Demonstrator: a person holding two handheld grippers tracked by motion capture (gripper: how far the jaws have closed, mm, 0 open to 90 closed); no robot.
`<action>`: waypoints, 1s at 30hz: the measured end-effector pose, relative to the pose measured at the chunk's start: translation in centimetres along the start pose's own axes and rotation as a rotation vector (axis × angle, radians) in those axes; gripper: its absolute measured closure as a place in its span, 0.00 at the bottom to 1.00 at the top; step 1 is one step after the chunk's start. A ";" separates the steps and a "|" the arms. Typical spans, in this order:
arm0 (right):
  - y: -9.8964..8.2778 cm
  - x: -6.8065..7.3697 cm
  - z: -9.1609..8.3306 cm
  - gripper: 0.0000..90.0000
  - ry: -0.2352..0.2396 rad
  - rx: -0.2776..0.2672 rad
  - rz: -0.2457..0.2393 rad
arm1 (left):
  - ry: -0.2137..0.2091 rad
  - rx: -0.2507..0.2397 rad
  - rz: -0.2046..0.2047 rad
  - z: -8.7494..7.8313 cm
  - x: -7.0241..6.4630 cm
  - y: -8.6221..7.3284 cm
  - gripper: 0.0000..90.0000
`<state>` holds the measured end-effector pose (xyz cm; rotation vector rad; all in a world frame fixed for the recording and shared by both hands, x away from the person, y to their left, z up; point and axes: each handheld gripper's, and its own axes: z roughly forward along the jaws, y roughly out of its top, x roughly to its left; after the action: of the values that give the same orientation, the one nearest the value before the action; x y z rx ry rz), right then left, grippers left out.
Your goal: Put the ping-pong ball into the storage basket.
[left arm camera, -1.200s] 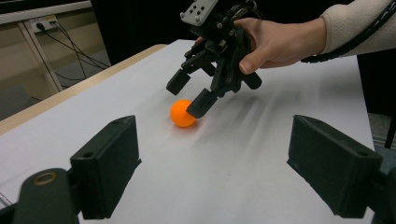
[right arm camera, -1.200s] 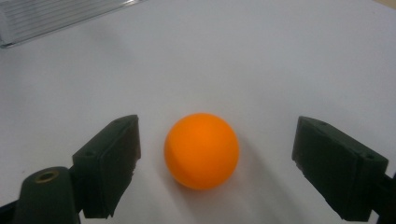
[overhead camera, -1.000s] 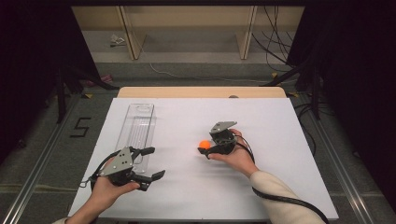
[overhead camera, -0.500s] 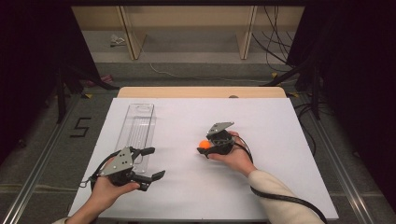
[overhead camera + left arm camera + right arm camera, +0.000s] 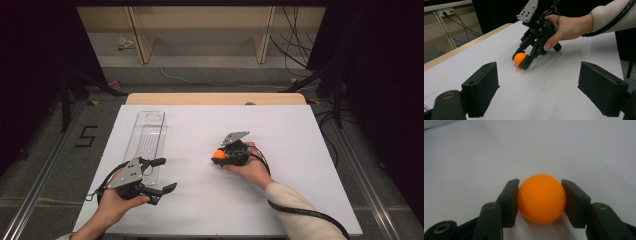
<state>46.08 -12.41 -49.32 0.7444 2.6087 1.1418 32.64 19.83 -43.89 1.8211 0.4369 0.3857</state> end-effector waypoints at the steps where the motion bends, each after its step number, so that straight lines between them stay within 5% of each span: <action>1: 0.0 0.0 0.0 0.57 0.000 0.001 -0.001 | 0.000 0.000 -0.001 0.0 0.0 0.0 0.18; 30: 1.2 0.2 -1.2 0.57 -0.006 -0.062 -0.003 | -0.001 0.001 -0.001 0.0 0.0 0.0 0.18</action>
<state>45.91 -12.32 -47.63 0.7293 2.5557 1.2117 32.62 19.84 -43.89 1.8217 0.4378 0.3841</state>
